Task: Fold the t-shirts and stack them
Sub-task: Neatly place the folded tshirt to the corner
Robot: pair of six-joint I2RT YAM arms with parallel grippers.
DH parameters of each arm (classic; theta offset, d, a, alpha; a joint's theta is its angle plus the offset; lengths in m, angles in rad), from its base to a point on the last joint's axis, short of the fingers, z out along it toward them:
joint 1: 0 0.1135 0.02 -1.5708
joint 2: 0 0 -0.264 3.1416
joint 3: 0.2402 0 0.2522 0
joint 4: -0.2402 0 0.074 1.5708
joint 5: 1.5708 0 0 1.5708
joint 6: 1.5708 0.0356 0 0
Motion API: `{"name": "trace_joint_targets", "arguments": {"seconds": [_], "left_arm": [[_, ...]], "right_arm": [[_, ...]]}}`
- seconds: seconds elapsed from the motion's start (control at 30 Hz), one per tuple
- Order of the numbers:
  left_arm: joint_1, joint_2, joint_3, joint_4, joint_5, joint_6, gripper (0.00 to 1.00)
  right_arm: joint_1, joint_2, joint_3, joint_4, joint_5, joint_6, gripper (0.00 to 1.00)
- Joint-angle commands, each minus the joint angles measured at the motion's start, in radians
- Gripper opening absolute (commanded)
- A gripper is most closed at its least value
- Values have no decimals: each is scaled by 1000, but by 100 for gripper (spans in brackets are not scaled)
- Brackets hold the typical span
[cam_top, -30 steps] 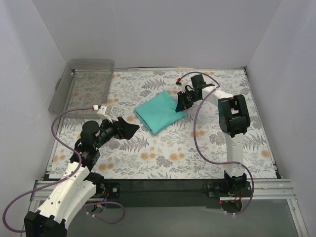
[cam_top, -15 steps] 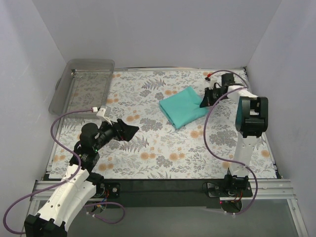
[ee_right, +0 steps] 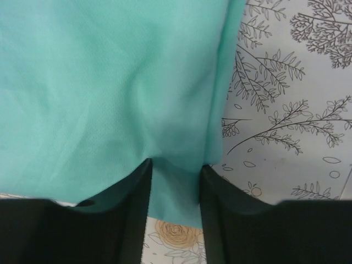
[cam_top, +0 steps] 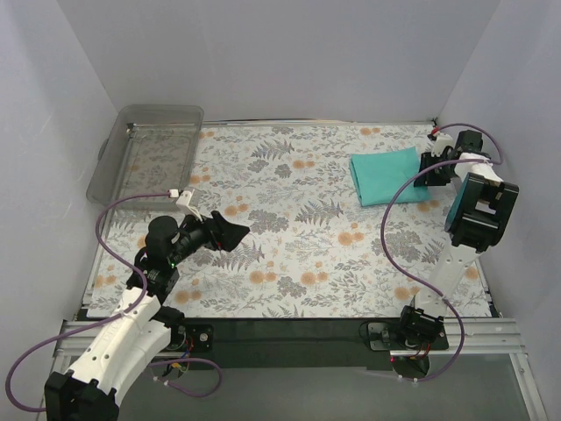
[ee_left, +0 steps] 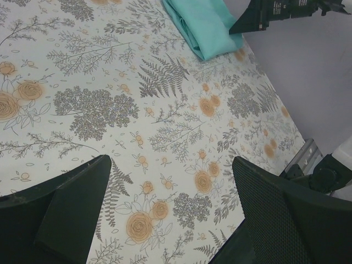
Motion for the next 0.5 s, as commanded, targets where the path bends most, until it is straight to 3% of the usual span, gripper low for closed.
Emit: {"name": "trace_joint_targets", "arguments": {"seconds": [0.0,0.17,0.33,0.43,0.47], "left_arm": [[3,-1,2,16,19,5,85],[5,-5,22,2,12,21,85],[5,-2,34,2,9,28,85],[5,-2,42,2,-2,31,85],[5,-2,45,-1,-5,34,85]], "right_arm": [[18,-61,28,-22,40,-57,41],[31,-174,-7,-23,92,-143,56],[57,-289,-32,-28,155,-207,57],[60,-325,-35,-55,85,-247,56],[60,-333,-38,-97,-17,-264,55]]}}
